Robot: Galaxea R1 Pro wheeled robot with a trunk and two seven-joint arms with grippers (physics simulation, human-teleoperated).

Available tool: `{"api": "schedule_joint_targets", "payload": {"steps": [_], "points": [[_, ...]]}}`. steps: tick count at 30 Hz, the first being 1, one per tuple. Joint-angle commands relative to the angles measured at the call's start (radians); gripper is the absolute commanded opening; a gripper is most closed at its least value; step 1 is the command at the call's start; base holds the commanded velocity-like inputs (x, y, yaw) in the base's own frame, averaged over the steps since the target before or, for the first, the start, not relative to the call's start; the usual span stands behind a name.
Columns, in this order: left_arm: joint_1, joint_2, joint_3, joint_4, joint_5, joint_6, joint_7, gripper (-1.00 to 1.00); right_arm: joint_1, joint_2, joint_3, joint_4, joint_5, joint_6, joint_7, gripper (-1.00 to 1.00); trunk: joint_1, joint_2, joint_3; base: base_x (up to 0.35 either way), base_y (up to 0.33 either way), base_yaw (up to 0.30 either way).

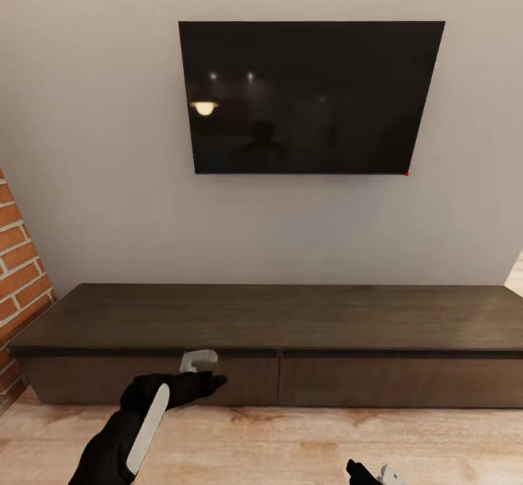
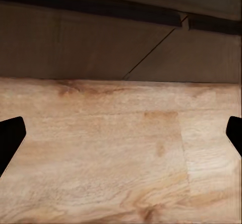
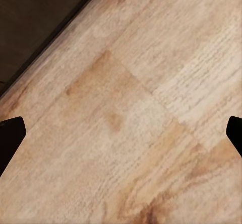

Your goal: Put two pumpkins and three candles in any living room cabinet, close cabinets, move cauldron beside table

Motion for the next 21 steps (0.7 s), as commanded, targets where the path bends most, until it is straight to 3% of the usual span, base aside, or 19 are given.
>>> {"api": "schedule_joint_targets", "payload": {"steps": [1,2,4,10,16,19,21], "points": [[0.0,0.001,0.007,-0.026,-0.007,0.023,-0.007,1.0,0.0,0.0,0.0,-0.001,-0.008,-0.004,-0.002,1.0,0.0,0.0,-0.001,0.0,0.0,0.0],[0.001,0.002,0.066,-0.123,0.003,0.104,-0.008,1.0,0.0,0.0,0.0,-0.001,-0.008,-0.004,-0.002,1.0,0.0,0.0,-0.001,0.0,0.0,0.0],[0.001,0.002,0.081,-0.141,0.028,0.121,-0.008,1.0,0.0,0.001,0.0,-0.001,-0.007,-0.006,-0.002,1.0,0.0,0.0,-0.001,0.0,0.0,0.0],[-0.001,0.005,0.085,-0.161,0.152,0.137,-0.008,1.0,0.0,0.002,0.0,-0.002,-0.004,-0.003,-0.006,1.0,0.0,0.0,-0.001,0.0,0.0,0.0],[-0.001,0.009,0.075,-0.167,0.213,0.14,-0.008,1.0,0.0,0.003,0.006,-0.009,0.001,-0.011,0.011,1.0,0.0,0.0,-0.001,0.0,0.0,0.0],[-0.001,0.011,0.063,-0.167,0.255,0.14,-0.008,1.0,0.0,0.001,-0.005,-0.013,-0.013,-0.008,0.15,1.0,0.0,0.0,-0.001,0.0,0.0,0.0],[-0.001,0.023,0.057,-0.167,0.297,0.14,-0.008,1.0,0.0,-0.002,-0.042,-0.014,-0.057,-0.004,0.354,1.0,0.0,0.0,-0.001,0.0,0.0,0.0]]}}
